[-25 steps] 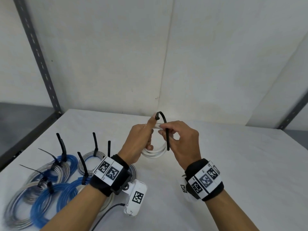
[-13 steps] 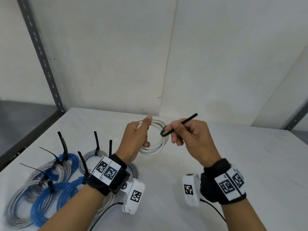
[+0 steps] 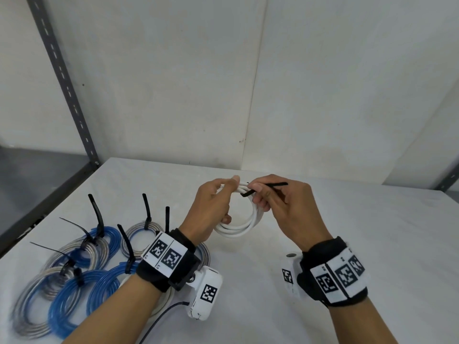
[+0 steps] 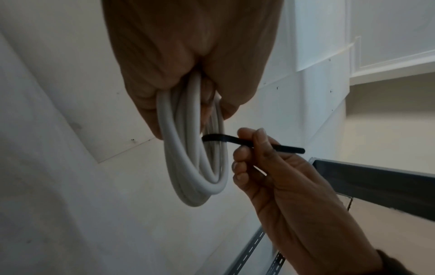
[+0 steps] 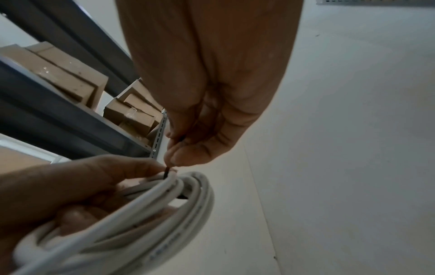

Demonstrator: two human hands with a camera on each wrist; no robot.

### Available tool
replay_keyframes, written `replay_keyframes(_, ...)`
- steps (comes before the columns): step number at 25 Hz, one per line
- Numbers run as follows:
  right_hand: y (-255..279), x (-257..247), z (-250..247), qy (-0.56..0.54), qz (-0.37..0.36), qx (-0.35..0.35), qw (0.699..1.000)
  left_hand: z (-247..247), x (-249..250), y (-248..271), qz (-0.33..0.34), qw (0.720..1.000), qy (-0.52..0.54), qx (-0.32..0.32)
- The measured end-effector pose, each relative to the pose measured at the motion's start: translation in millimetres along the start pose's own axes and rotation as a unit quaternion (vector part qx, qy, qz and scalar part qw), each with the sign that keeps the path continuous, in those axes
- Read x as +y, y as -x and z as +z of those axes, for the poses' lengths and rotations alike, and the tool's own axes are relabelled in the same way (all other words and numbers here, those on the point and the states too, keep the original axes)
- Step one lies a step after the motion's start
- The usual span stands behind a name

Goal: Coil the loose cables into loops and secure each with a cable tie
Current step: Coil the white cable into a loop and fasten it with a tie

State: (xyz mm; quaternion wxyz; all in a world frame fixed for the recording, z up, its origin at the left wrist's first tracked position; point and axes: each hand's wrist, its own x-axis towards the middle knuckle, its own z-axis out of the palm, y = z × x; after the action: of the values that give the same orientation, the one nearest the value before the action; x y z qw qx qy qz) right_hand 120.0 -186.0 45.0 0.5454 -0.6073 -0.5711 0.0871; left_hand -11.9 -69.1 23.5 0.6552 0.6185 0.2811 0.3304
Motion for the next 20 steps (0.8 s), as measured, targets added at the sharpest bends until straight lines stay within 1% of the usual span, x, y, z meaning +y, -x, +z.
replay_keyframes(3,1,1,-4,-0.005,0.006,-0.011,1.000,-2,3,1,-0.004,1.000,-0.003,-0.026)
replay_keyframes(5,0,-1,-7,-0.022,0.018,-0.018,0.999,-3,5,1,0.013,1.000,-0.002,-0.027)
replay_keyframes(6,0,-3,-8,-0.036,0.019,-0.005,0.999,-3,5,0,0.028,0.999,0.001,-0.023)
replay_keyframes(8,-2,-8,-9,-0.116,0.033,0.046,0.992,-3,4,1,0.057,0.998,0.004,-0.007)
replay_keyframes(9,-3,-11,-9,-0.177,0.054,0.064,0.981,-2,4,1,0.064,0.998,0.009,0.002)
replay_keyframes(11,-2,-15,-7,-0.262,0.103,0.074,0.957,0,4,2,0.075,0.997,0.026,0.011)
replay_keyframes(13,-2,-15,-5,-0.266,0.138,0.070,0.952,1,5,3,0.105,0.994,0.022,0.013)
replay_keyframes(16,-1,-14,-3,-0.239,0.180,0.042,0.953,2,7,8,0.167,0.986,-0.028,0.010)
replay_keyframes(20,-3,-12,-6,-0.246,0.212,0.048,0.945,3,7,11,0.192,0.980,-0.048,0.012)
